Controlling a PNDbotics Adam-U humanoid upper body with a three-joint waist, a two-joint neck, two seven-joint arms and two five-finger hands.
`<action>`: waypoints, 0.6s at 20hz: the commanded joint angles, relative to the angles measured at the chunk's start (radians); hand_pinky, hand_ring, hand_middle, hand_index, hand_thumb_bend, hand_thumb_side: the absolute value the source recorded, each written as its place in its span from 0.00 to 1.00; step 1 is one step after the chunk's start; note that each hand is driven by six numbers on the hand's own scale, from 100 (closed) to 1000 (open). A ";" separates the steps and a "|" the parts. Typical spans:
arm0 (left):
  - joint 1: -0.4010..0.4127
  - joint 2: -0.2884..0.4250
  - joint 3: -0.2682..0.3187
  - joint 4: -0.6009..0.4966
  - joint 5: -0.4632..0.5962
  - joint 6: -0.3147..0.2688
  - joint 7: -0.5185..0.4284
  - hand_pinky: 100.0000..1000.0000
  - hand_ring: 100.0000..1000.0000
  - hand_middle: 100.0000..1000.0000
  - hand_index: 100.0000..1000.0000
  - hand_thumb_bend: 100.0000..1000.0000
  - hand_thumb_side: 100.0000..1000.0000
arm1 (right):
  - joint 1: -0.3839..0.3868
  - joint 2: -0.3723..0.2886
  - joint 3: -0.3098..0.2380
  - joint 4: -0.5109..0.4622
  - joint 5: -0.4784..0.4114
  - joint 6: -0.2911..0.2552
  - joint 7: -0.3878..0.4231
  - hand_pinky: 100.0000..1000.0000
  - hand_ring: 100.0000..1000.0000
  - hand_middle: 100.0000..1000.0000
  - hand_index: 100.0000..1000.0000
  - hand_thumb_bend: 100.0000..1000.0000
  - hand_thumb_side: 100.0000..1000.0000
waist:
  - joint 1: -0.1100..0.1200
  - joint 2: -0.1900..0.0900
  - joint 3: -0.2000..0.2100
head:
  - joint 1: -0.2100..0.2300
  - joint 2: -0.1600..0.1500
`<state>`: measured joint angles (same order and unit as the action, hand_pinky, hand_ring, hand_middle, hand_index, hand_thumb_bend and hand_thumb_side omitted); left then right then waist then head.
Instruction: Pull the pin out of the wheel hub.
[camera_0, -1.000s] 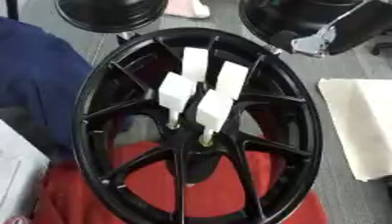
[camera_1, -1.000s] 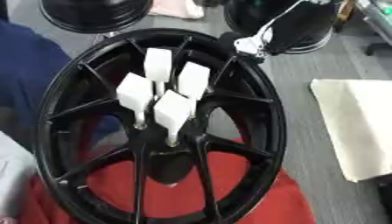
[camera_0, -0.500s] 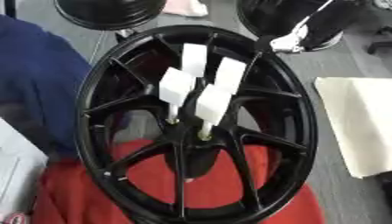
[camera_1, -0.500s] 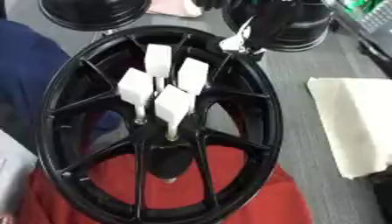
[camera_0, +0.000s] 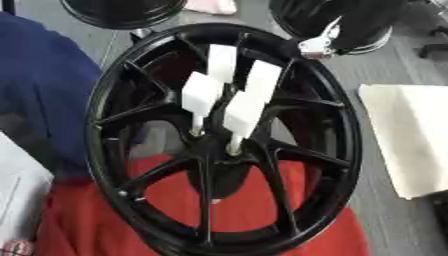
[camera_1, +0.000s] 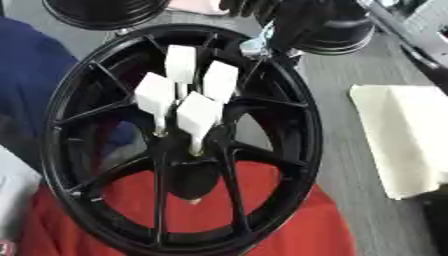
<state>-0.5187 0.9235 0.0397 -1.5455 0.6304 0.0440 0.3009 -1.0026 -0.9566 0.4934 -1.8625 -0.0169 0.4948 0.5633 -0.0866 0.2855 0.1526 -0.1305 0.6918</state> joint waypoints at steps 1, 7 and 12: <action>-0.013 0.045 0.004 -0.005 -0.007 0.000 -0.003 0.80 0.81 0.76 0.79 0.32 0.81 | 0.006 -0.062 -0.029 -0.081 -0.024 0.049 -0.048 0.82 0.84 0.76 0.84 0.24 0.24 | 0.005 -0.015 0.004 | 0.006 -0.022; -0.014 0.049 0.004 -0.010 -0.011 0.000 -0.003 0.80 0.81 0.76 0.79 0.32 0.82 | 0.042 -0.099 -0.053 -0.136 -0.053 0.070 -0.144 0.82 0.84 0.77 0.84 0.25 0.23 | -0.001 -0.005 0.009 | 0.019 -0.050; -0.009 0.051 0.003 -0.011 -0.016 0.002 -0.004 0.80 0.81 0.76 0.79 0.32 0.82 | 0.062 -0.116 -0.025 -0.137 -0.065 0.043 -0.222 0.82 0.84 0.77 0.84 0.26 0.24 | -0.004 0.002 0.003 | 0.019 -0.054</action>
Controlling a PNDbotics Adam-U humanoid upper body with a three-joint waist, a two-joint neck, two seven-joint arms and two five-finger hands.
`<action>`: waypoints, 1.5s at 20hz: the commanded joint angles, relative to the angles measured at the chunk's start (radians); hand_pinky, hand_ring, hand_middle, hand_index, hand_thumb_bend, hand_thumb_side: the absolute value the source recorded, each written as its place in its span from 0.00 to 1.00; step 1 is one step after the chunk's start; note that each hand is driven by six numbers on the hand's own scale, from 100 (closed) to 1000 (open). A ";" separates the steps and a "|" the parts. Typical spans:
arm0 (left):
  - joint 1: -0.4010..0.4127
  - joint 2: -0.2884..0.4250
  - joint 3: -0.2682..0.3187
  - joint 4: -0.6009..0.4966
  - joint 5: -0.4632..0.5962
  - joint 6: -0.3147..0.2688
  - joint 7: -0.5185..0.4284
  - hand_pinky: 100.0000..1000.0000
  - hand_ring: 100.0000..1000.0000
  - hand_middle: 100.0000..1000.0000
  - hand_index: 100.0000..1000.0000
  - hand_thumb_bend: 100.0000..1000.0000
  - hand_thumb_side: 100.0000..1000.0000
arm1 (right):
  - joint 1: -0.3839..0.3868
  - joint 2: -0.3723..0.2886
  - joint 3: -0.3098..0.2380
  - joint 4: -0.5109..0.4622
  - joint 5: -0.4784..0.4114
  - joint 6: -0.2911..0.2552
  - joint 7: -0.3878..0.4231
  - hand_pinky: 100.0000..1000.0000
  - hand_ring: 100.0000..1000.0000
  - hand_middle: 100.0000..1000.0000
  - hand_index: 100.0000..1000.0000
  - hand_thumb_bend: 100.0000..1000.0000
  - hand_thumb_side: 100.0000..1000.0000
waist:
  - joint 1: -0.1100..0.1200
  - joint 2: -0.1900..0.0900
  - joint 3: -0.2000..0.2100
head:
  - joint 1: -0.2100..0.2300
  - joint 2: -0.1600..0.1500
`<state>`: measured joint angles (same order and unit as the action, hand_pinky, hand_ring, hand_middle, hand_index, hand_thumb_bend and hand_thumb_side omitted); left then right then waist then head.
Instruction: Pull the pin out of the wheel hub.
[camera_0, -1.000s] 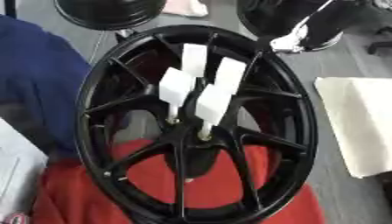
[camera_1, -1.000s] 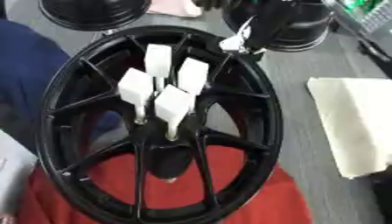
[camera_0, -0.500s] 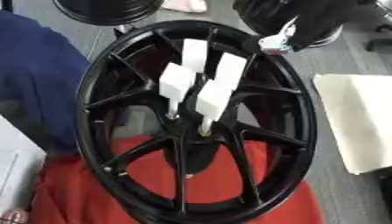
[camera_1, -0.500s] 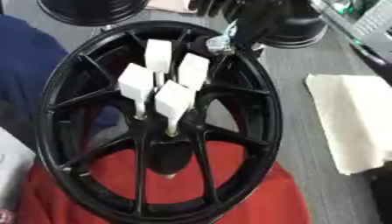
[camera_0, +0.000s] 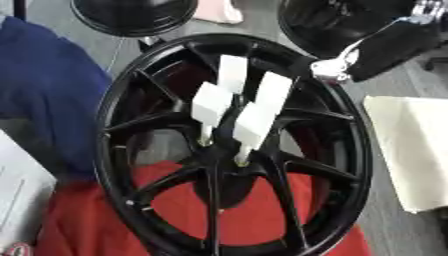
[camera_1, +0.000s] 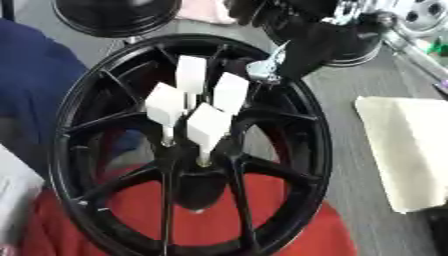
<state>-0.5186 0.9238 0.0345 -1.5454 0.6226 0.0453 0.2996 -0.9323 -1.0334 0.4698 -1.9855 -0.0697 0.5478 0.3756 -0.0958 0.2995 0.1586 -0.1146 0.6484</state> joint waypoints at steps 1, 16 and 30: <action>-0.008 0.050 0.008 -0.012 -0.009 0.001 -0.003 0.80 0.81 0.76 0.79 0.28 0.79 | -0.006 -0.041 0.005 -0.014 -0.015 -0.012 -0.046 0.82 0.84 0.77 0.84 0.30 0.20 | 0.005 -0.010 -0.006 | 0.002 -0.011; 0.006 0.042 0.008 -0.006 -0.017 0.005 -0.006 0.80 0.81 0.77 0.79 0.31 0.83 | -0.031 -0.020 0.096 -0.014 -0.007 0.038 -0.119 0.81 0.83 0.76 0.83 0.26 0.30 | 0.011 0.011 -0.044 | -0.015 -0.001; 0.004 0.036 0.008 -0.003 -0.015 0.007 -0.007 0.81 0.82 0.77 0.79 0.30 0.84 | -0.065 0.018 0.125 -0.014 -0.040 0.067 -0.120 0.81 0.83 0.76 0.83 0.25 0.33 | 0.006 0.019 -0.043 | -0.001 0.016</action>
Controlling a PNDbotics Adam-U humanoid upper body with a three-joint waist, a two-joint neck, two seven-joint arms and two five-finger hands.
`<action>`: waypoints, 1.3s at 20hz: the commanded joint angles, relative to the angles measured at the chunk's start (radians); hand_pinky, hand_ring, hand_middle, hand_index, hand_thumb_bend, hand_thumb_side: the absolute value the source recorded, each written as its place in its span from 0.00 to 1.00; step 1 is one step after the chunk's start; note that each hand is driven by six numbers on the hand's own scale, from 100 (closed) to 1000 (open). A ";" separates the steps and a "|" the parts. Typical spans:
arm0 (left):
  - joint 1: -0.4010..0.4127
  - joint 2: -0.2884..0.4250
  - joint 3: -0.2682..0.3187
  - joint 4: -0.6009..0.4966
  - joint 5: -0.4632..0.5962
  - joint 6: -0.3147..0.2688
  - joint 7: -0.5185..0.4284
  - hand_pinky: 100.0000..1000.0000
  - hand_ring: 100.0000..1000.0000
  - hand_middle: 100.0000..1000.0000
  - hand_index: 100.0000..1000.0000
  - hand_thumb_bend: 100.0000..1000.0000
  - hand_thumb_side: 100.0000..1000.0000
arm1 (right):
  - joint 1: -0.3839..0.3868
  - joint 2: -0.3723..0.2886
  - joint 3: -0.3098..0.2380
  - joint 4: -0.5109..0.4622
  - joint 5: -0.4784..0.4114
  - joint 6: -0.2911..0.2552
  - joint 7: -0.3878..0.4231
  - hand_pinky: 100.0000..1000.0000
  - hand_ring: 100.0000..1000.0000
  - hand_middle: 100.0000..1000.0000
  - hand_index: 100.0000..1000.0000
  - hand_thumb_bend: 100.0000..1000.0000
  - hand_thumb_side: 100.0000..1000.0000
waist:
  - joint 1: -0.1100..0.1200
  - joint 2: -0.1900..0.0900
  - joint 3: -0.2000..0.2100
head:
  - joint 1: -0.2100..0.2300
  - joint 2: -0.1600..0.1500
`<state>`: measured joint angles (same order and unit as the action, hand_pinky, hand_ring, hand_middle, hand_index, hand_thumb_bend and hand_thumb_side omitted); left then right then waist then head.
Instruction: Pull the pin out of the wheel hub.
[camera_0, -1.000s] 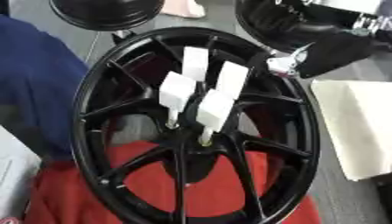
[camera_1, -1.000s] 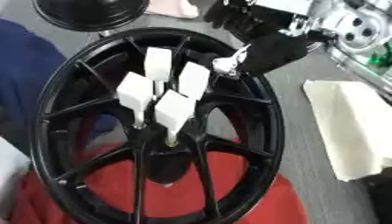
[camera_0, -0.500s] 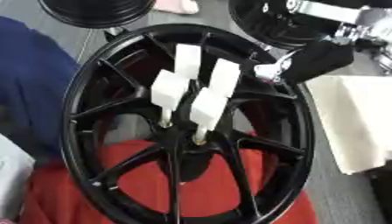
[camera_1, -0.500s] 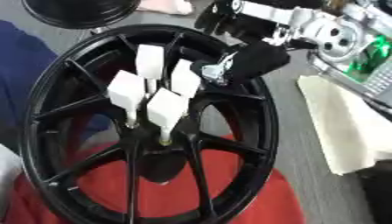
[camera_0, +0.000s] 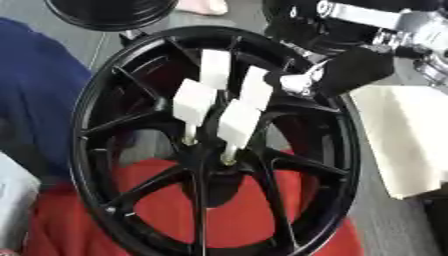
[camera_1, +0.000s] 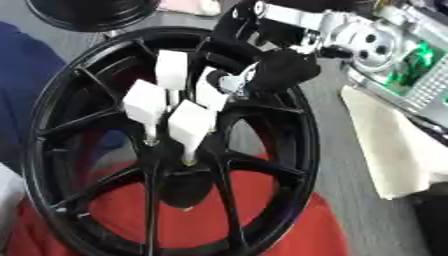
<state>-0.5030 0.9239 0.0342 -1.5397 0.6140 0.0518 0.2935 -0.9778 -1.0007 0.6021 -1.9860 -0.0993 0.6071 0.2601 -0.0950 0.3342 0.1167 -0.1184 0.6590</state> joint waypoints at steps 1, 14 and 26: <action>-0.012 0.036 0.008 -0.009 -0.007 0.001 -0.002 0.81 0.82 0.77 0.79 0.30 0.84 | -0.019 -0.014 -0.005 -0.014 -0.012 0.012 -0.006 0.81 0.83 0.76 0.83 0.25 0.33 | 0.005 -0.015 -0.001 | 0.003 0.008; -0.015 0.031 0.007 -0.011 -0.006 0.002 -0.002 0.81 0.82 0.77 0.78 0.29 0.84 | -0.020 0.002 0.025 -0.014 -0.009 0.066 0.021 0.81 0.84 0.77 0.84 0.26 0.33 | 0.004 -0.010 0.004 | -0.003 0.021; -0.018 0.027 0.006 -0.013 -0.007 0.004 -0.003 0.81 0.82 0.77 0.78 0.28 0.85 | -0.021 0.007 0.042 -0.014 0.008 0.122 0.035 0.81 0.84 0.78 0.83 0.27 0.32 | -0.005 0.009 0.016 | -0.008 0.002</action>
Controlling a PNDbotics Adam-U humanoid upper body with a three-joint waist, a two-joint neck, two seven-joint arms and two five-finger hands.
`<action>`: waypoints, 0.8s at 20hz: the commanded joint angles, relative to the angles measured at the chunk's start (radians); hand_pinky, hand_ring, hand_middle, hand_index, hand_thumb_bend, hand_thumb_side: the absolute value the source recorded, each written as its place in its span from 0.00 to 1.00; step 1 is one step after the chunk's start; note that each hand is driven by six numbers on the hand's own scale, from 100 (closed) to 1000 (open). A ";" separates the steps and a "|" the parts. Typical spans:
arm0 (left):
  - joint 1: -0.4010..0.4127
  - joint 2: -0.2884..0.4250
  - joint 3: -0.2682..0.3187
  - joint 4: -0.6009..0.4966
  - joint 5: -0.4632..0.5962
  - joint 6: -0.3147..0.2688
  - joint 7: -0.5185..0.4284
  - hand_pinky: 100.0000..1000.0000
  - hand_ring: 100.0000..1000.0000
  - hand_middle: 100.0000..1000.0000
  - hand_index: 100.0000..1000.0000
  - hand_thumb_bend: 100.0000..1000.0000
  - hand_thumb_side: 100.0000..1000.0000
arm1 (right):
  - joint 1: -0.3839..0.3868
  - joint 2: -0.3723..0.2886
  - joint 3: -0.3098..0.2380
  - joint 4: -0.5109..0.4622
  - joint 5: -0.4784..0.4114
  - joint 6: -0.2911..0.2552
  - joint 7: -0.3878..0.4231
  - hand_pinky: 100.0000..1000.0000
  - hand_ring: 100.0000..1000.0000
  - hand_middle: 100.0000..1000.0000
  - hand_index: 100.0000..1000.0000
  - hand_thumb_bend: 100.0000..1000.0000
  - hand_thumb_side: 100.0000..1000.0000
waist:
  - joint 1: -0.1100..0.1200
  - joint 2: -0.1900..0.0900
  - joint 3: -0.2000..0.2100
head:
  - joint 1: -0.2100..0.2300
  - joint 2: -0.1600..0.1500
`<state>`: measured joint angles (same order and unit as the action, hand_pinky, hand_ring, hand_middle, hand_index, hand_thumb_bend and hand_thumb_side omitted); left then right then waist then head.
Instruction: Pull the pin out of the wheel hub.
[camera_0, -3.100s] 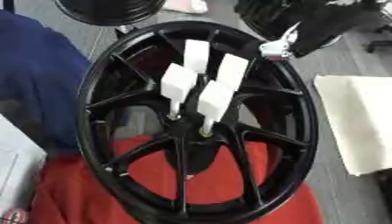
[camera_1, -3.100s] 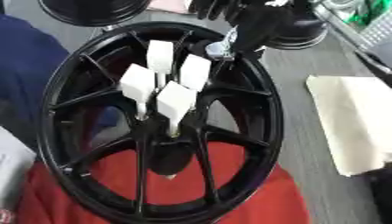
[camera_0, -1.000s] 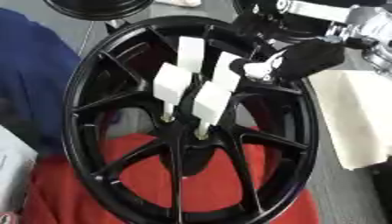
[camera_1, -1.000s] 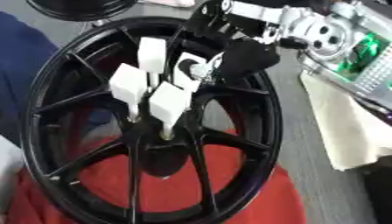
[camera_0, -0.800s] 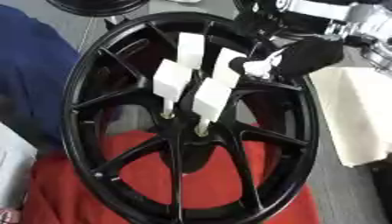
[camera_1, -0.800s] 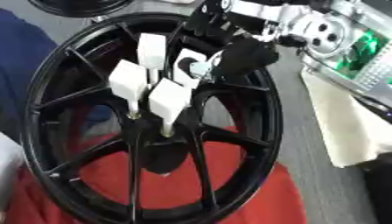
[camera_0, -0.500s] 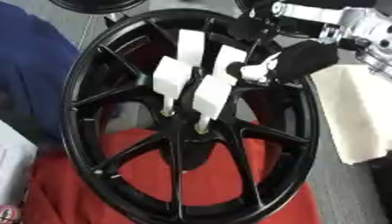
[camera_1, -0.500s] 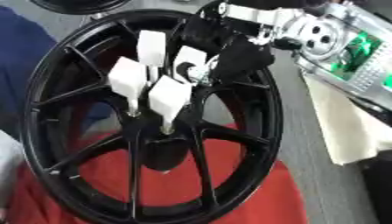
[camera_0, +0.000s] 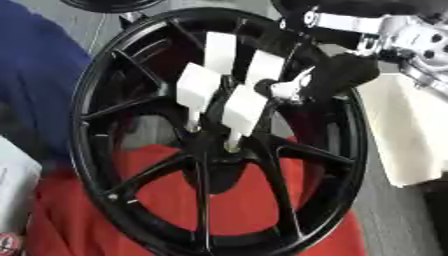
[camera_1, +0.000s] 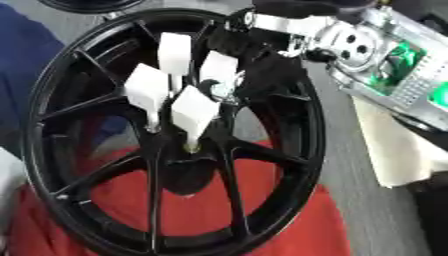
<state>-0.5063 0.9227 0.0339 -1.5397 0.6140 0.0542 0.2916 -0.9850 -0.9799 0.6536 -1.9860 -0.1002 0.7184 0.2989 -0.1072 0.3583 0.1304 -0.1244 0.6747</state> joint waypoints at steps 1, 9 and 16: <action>-0.015 0.028 0.006 -0.013 -0.008 0.002 -0.001 0.81 0.82 0.77 0.78 0.28 0.85 | -0.013 -0.015 -0.009 -0.014 0.010 0.015 -0.005 0.81 0.84 0.78 0.83 0.27 0.31 | 0.007 -0.013 0.004 | -0.002 -0.015; -0.016 0.027 0.006 -0.014 -0.012 0.003 -0.002 0.81 0.82 0.77 0.79 0.28 0.86 | 0.000 -0.024 -0.012 -0.014 0.009 0.030 -0.026 0.80 0.84 0.77 0.83 0.27 0.30 | 0.006 0.000 0.009 | -0.004 -0.026; -0.019 0.025 0.004 -0.016 -0.014 0.003 -0.004 0.82 0.82 0.77 0.79 0.27 0.86 | 0.013 -0.033 -0.016 -0.014 0.015 0.048 -0.037 0.80 0.84 0.77 0.83 0.27 0.27 | 0.007 0.012 0.012 | -0.009 -0.039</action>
<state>-0.5115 0.9223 0.0333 -1.5402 0.6061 0.0565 0.2893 -0.9732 -0.9815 0.6404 -1.9942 -0.0902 0.7590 0.2622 -0.1076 0.3871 0.1420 -0.1295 0.6496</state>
